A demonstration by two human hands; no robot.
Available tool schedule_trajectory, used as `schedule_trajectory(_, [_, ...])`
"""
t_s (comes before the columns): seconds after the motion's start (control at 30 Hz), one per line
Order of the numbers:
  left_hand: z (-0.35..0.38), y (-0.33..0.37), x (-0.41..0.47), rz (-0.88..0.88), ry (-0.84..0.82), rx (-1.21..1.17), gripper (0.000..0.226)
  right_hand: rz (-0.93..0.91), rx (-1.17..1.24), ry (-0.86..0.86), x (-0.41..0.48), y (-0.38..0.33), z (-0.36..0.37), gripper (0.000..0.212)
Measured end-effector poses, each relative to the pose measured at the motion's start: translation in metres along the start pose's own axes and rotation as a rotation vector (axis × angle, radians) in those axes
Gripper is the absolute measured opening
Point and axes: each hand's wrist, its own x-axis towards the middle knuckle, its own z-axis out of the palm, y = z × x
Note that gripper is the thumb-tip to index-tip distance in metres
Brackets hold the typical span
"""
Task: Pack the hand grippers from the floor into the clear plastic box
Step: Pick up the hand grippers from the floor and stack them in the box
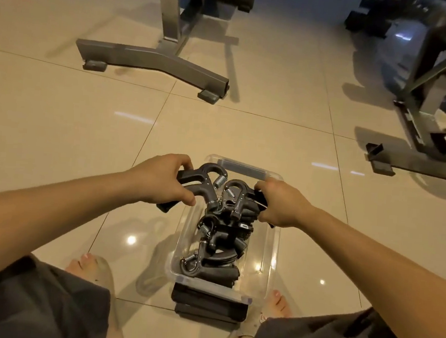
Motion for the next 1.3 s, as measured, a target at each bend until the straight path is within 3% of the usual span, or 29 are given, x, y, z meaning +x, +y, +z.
schedule_trajectory(0.23, [-0.008,-0.013,0.014,0.032,0.013,0.139,0.052,-0.014,0.027,-0.02,0.0,-0.005,0.035,0.049])
schedule_trajectory(0.5, [-0.012,-0.026,0.013,0.056,-0.013,0.263,0.051,0.026,0.057,-0.051,0.019,-0.026,0.069,0.047])
schedule_trajectory(0.63, [-0.015,-0.032,0.012,0.062,-0.004,0.305,0.049,-0.045,-0.062,-0.086,0.017,-0.036,0.1,0.059])
schedule_trajectory(1.3, [-0.012,-0.034,0.019,0.103,-0.014,0.32,0.055,-0.057,-0.065,-0.1,0.023,-0.036,0.128,0.065])
